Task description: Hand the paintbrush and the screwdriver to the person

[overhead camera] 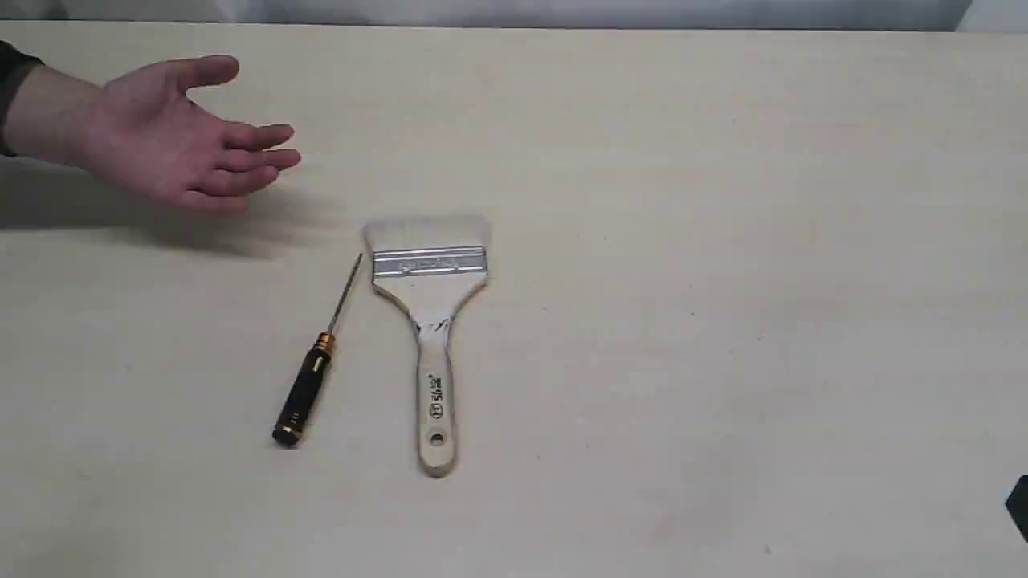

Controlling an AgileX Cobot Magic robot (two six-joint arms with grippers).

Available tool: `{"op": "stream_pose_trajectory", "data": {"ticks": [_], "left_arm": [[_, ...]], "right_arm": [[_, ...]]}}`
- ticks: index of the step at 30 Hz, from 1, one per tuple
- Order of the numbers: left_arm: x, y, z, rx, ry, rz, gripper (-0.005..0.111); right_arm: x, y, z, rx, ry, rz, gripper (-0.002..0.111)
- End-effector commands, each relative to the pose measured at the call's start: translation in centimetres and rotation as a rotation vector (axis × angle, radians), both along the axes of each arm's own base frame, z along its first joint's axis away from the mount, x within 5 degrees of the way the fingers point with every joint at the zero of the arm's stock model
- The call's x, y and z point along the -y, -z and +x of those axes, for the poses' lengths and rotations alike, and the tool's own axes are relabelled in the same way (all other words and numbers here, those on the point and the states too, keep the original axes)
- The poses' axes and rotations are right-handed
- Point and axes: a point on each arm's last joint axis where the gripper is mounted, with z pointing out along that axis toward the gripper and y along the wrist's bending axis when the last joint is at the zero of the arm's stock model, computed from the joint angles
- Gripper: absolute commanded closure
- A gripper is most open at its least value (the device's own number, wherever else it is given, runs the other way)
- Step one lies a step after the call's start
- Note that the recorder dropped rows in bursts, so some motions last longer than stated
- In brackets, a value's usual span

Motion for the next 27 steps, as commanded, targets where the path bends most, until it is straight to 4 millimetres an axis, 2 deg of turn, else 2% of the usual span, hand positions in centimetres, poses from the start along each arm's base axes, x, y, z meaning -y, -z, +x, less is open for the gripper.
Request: {"op": "stream_pose_trajectory", "data": {"ticks": [1,14,16,22,27], "left_arm": [[0.1,0.0,0.0,0.005,0.009,-0.005,0.107],[0.1,0.0,0.0,0.008,0.009,-0.003,0.107],[0.1,0.0,0.0,0.008,0.009,-0.003,0.107],[0.1,0.0,0.0,0.008,0.009,-0.003,0.107],[0.1,0.0,0.0,0.008,0.009,-0.003,0.107]], "right_arm": [[0.0,0.0,0.0,0.003,-0.002,-0.006,0.104],[0.0,0.0,0.0,0.011,-0.004,-0.028,0.104],[0.1,-0.8,0.2,0.091,-0.008,-0.095,0.104],[-0.3,-4.3,0.1,0.48,-0.037,-0.101,0.104],[-0.5,-5.5,-0.2,0.614,-0.047,-0.11,0.104]]}}
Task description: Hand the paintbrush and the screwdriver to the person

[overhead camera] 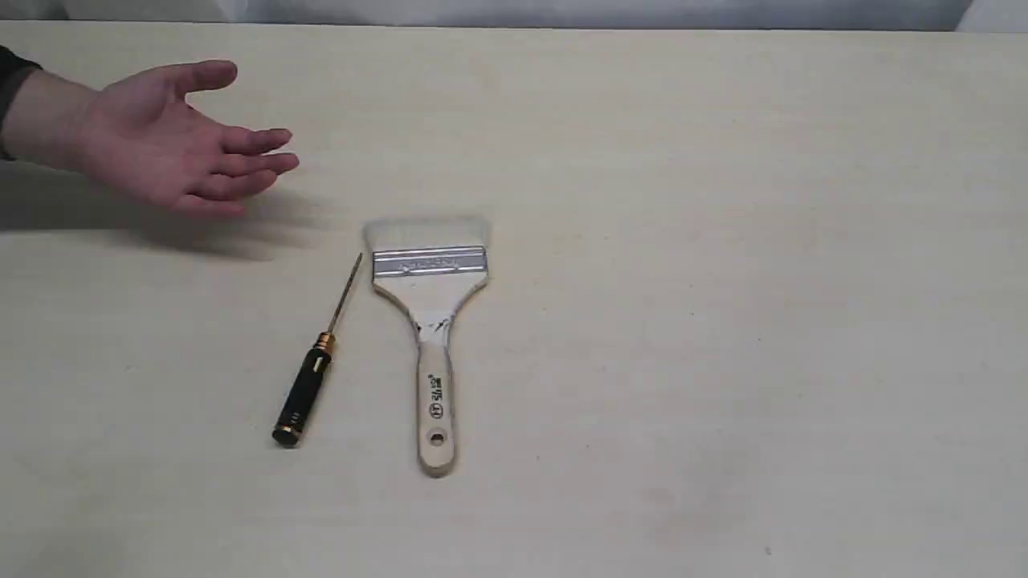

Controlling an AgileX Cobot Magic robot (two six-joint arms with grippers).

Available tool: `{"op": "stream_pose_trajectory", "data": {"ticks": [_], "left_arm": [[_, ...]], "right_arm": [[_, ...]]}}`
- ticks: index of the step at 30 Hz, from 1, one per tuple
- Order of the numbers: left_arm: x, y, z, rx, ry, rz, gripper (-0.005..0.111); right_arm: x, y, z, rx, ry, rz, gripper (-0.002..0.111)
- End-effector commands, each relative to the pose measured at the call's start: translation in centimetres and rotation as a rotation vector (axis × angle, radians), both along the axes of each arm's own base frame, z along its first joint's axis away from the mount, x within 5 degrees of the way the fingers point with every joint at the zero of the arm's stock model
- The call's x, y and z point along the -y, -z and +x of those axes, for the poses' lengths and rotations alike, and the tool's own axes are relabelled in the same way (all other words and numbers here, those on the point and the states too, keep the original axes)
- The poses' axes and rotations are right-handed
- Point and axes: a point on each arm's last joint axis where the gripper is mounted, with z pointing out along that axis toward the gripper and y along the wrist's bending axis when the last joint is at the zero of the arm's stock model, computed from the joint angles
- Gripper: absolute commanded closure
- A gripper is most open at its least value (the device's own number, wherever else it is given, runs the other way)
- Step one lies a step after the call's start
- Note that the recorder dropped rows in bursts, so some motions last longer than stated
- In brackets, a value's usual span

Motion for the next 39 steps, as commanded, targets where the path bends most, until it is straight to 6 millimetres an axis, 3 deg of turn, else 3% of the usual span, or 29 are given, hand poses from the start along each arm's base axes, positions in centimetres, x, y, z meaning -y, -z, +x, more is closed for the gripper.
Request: {"op": "stream_pose_trajectory", "data": {"ticks": [1,2,4,6,8,12,15,22,25,27,30,34,37,39], "left_arm": [[0.1,0.0,0.0,0.008,0.009,-0.003,0.107],[0.1,0.0,0.0,0.008,0.009,-0.003,0.107],[0.1,0.0,0.0,0.008,0.009,-0.003,0.107],[0.1,0.0,0.0,0.008,0.009,-0.003,0.107],[0.1,0.0,0.0,0.008,0.009,-0.003,0.107],[0.1,0.0,0.0,0.004,0.009,-0.006,0.107],[0.1,0.0,0.0,0.004,0.009,-0.006,0.107],[0.1,0.0,0.0,0.004,0.009,-0.006,0.107],[0.1,0.0,0.0,0.004,0.009,-0.006,0.107],[0.1,0.0,0.0,0.004,0.009,-0.006,0.107],[0.1,0.0,0.0,0.004,0.009,-0.006,0.107],[0.1,0.0,0.0,0.004,0.009,-0.006,0.107],[0.1,0.0,0.0,0.004,0.009,-0.006,0.107],[0.1,0.0,0.0,0.006,0.009,-0.004,0.107]], "right_arm": [[-0.1,-1.0,-0.4,0.122,-0.014,-0.005,0.104],[-0.2,-1.3,-0.5,0.156,-0.028,0.023,0.104],[-0.1,-2.1,-0.9,0.263,-0.151,0.322,0.104],[-0.4,-2.1,-0.9,0.256,-0.289,0.568,0.104],[-1.5,-2.4,-1.2,0.263,-0.386,0.466,0.104],[-5.5,-2.5,-3.2,0.352,-0.71,-0.044,0.099],[-6.7,-4.0,-3.7,0.38,-0.781,-0.267,0.094],[-5.6,-11.8,-1.9,0.386,-0.623,-0.22,0.094],[-3.7,-15.2,0.9,0.277,-0.355,-0.257,0.094],[-2.2,-16.9,3.4,0.162,-0.141,-0.401,0.094],[0.0,-16.9,6.8,-0.073,0.112,-0.686,0.094],[1.8,-15.3,9.7,-0.278,0.276,-0.939,0.094],[2.2,-13.5,12.3,-0.393,0.258,-0.913,0.094],[2.2,-12.0,14.0,-0.462,0.21,-0.711,0.091]]}}
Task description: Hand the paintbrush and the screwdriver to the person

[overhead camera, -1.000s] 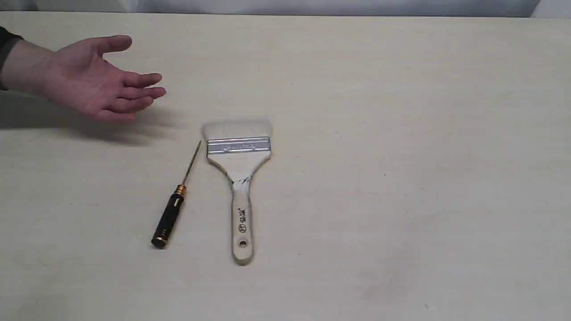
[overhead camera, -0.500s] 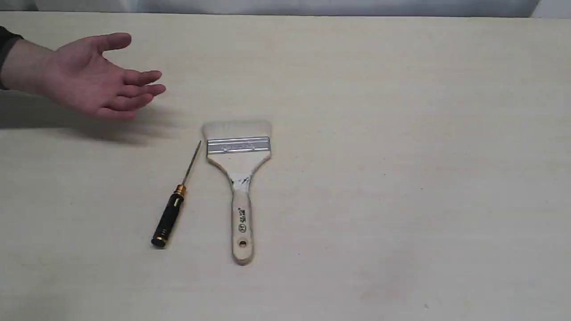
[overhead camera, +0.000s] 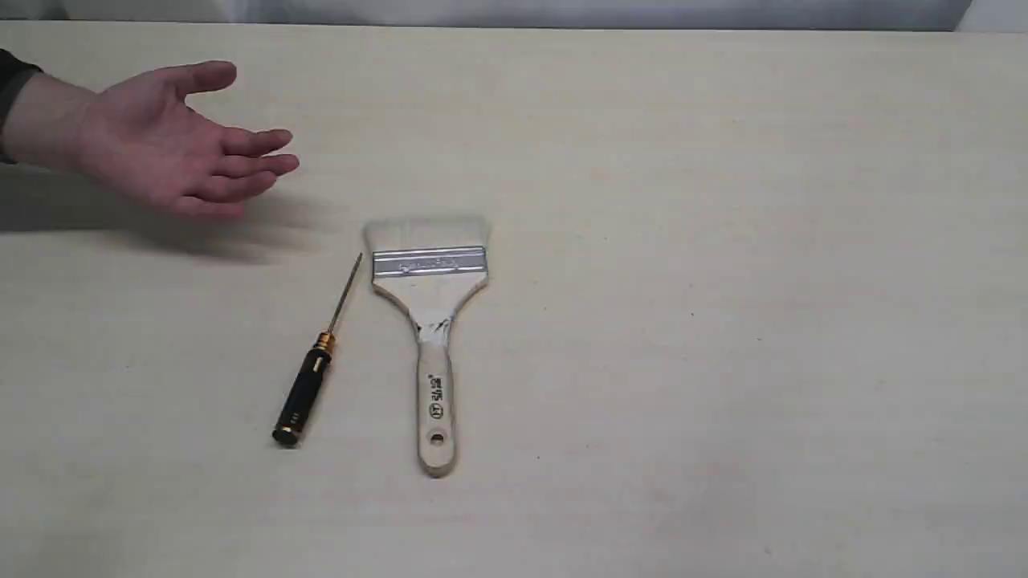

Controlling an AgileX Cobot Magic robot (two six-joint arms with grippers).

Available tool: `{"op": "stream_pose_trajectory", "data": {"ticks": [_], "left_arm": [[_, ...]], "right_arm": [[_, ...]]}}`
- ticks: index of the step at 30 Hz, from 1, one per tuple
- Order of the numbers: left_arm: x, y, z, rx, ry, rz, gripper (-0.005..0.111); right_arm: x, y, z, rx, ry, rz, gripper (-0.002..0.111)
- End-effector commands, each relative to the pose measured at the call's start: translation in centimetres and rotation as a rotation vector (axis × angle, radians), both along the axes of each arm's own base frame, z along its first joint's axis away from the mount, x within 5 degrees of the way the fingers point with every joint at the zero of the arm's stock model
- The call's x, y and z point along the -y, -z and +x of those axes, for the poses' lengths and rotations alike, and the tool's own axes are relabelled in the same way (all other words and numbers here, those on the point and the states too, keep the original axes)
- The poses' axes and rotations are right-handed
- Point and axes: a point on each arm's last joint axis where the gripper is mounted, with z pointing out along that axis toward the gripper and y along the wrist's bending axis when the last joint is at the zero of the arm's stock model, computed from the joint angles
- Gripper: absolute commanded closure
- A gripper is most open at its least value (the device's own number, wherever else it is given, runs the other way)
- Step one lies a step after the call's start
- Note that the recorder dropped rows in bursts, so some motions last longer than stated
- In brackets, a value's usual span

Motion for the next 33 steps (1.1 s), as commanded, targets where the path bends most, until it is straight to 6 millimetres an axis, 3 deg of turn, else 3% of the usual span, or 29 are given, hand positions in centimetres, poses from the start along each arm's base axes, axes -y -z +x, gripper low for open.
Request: {"op": "stream_pose_trajectory", "data": {"ticks": [1,2,4,7,11,14,19,23,28,33], "left_arm": [[0.1,0.0,0.0,0.008,0.009,-0.004,0.107],[0.1,0.0,0.0,0.008,0.009,-0.004,0.107],[0.1,0.0,0.0,0.008,0.009,-0.004,0.107],[0.1,0.0,0.0,0.008,0.009,-0.004,0.107],[0.1,0.0,0.0,0.008,0.009,-0.004,0.107],[0.1,0.0,0.0,0.008,0.009,-0.004,0.107],[0.1,0.0,0.0,0.008,0.009,-0.004,0.107],[0.1,0.0,0.0,0.008,0.009,-0.004,0.107],[0.1,0.0,0.0,0.008,0.009,-0.004,0.107],[0.1,0.0,0.0,0.007,0.009,-0.006,0.107]], "right_arm": [[0.1,2.9,3.3,-0.09,0.068,0.451,0.086],[-0.1,4.1,4.3,-0.122,0.099,0.647,0.081],[-1.0,6.5,6.1,-0.214,0.134,0.854,0.066],[-4.2,10.4,8.2,-0.442,0.094,0.809,0.051],[-10.8,14.5,9.6,-0.71,-0.004,0.734,0.05],[-15.5,15.3,10.4,-0.848,0.042,0.737,0.05],[-23.6,14.6,12.2,-1.012,0.112,0.701,0.05],[-28.6,14.8,12.9,-1.086,0.148,0.629,0.05],[-32.7,17.6,13.4,-1.199,0.196,0.634,0.05],[-34.2,21.4,14.2,-1.272,0.259,0.619,0.05]]}}
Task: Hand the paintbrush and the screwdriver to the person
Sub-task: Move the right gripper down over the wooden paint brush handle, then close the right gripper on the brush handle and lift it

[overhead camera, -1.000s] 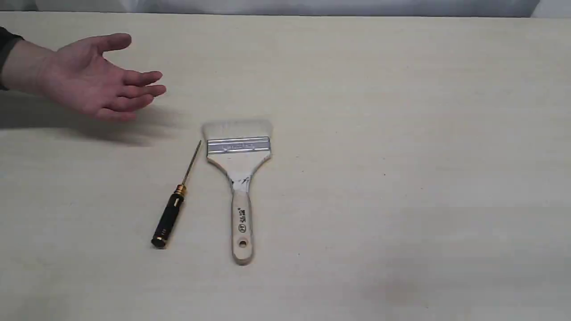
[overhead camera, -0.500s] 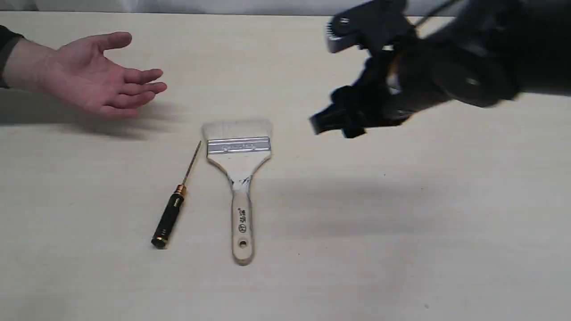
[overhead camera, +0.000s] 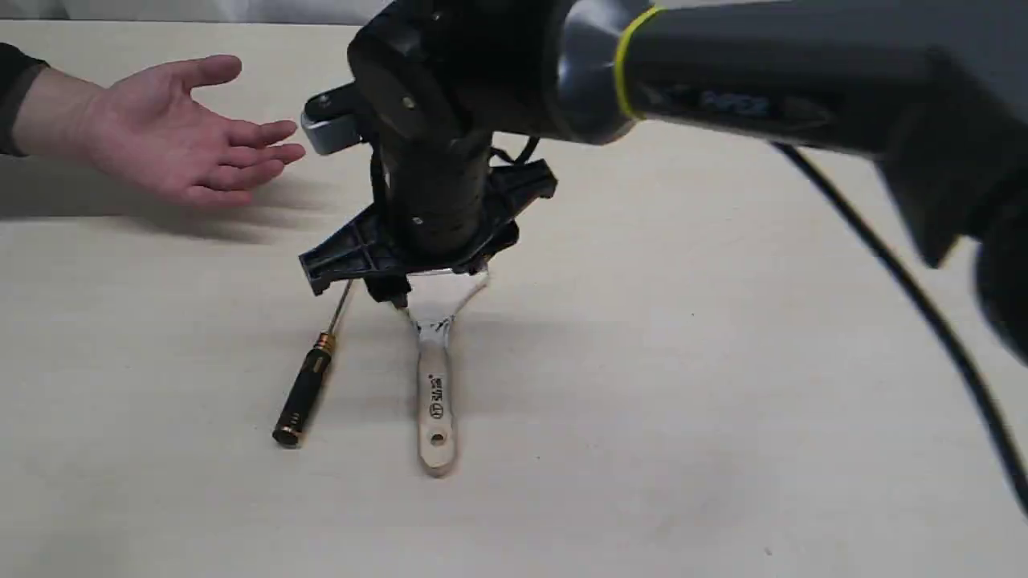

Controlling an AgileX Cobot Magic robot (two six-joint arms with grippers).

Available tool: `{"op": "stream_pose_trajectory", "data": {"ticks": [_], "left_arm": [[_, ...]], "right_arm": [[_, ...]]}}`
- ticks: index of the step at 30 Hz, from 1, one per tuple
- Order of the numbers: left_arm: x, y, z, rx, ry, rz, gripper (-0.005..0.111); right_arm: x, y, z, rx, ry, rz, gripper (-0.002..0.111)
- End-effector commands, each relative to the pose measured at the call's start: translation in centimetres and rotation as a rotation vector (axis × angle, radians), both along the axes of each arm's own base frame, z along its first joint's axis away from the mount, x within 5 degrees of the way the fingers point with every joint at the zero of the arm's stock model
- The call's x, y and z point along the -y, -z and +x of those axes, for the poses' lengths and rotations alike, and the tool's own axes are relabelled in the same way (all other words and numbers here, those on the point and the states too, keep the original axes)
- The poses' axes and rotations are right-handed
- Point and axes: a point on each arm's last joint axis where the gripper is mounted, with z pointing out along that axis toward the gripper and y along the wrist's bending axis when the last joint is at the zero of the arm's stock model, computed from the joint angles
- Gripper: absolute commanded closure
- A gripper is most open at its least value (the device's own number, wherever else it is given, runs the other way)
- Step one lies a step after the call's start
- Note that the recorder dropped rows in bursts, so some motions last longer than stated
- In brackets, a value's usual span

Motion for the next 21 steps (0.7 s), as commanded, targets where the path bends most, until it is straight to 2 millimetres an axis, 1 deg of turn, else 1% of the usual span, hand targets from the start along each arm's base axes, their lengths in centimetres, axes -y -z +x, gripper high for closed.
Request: {"op": "stream_pose_trajectory", "data": {"ticks": [1,6,8,10,11,12,13,14,15,17,19,21], "left_arm": [[0.1,0.0,0.0,0.007,0.009,-0.006,0.107],[0.1,0.0,0.0,0.007,0.009,-0.006,0.107],[0.1,0.0,0.0,0.007,0.009,-0.006,0.107],[0.1,0.0,0.0,0.007,0.009,-0.006,0.107],[0.1,0.0,0.0,0.007,0.009,-0.006,0.107],[0.1,0.0,0.0,0.007,0.009,-0.006,0.107],[0.1,0.0,0.0,0.007,0.009,-0.006,0.107],[0.1,0.0,0.0,0.007,0.009,-0.006,0.107],[0.1,0.0,0.0,0.007,0.009,-0.006,0.107],[0.1,0.0,0.0,0.007,0.009,-0.006,0.107],[0.1,0.0,0.0,0.007,0.009,-0.006,0.107],[0.1,0.0,0.0,0.007,0.009,-0.006,0.107]], "right_arm": [[-0.5,2.8,0.3,-0.062,0.005,-0.04,0.05],[-0.8,7.1,-0.1,-0.168,0.033,-0.068,0.05],[-0.8,8.2,-0.2,-0.191,0.037,-0.081,0.052],[-0.7,8.8,-0.2,-0.203,0.038,-0.095,0.062],[-0.6,9.2,-0.2,-0.202,0.031,-0.118,0.073],[-0.4,9.1,-0.1,-0.195,0.018,-0.137,0.08],[-0.2,9.0,0.0,-0.181,-0.018,-0.165,0.09],[-0.1,8.5,0.2,-0.165,-0.066,-0.195,0.097],[0.2,7.7,0.4,-0.154,-0.122,-0.235,0.104],[0.5,6.1,0.6,-0.144,-0.139,-0.286,0.104],[0.5,3.4,0.9,-0.108,-0.134,-0.29,0.104],[0.0,0.5,1.3,-0.053,-0.134,-0.227,0.104]]}}
